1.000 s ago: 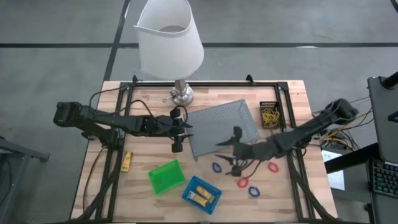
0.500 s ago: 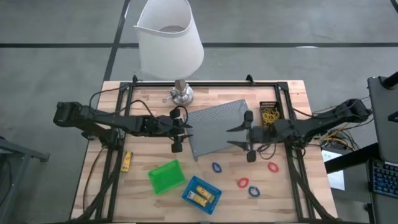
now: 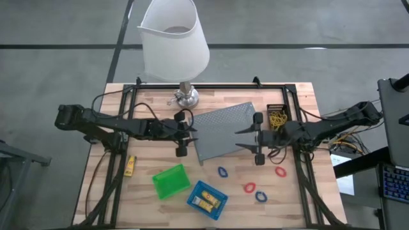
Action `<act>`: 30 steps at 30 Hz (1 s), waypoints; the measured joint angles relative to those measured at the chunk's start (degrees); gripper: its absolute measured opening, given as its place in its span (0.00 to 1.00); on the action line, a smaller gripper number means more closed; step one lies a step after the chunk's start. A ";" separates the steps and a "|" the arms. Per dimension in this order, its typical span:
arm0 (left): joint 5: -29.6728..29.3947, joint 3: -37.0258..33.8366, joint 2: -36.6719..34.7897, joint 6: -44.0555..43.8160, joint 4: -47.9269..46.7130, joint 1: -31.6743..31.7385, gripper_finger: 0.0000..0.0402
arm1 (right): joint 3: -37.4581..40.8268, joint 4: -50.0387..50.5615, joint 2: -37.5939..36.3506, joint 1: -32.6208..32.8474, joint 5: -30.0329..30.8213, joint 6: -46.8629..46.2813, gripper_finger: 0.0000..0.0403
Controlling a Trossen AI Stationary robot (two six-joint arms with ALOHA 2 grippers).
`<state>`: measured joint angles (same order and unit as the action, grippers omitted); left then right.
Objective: Pick & Place Office Desk Supplies
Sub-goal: Put the crayon box into the blue basket
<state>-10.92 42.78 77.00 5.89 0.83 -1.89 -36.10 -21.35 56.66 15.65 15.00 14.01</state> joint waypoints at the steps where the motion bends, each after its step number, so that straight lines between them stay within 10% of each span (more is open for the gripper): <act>1: 0.01 0.00 -0.01 0.00 -0.94 -0.02 0.43 | 0.00 0.63 -0.04 -0.17 -0.03 0.92 0.46; 30: 0.01 0.07 -0.03 0.03 -3.64 0.00 0.43 | 0.00 9.18 -5.53 -8.93 0.09 -0.12 0.46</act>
<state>-10.92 42.85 76.97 5.91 -2.81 -1.89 -36.10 -12.16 51.13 6.72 15.09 13.89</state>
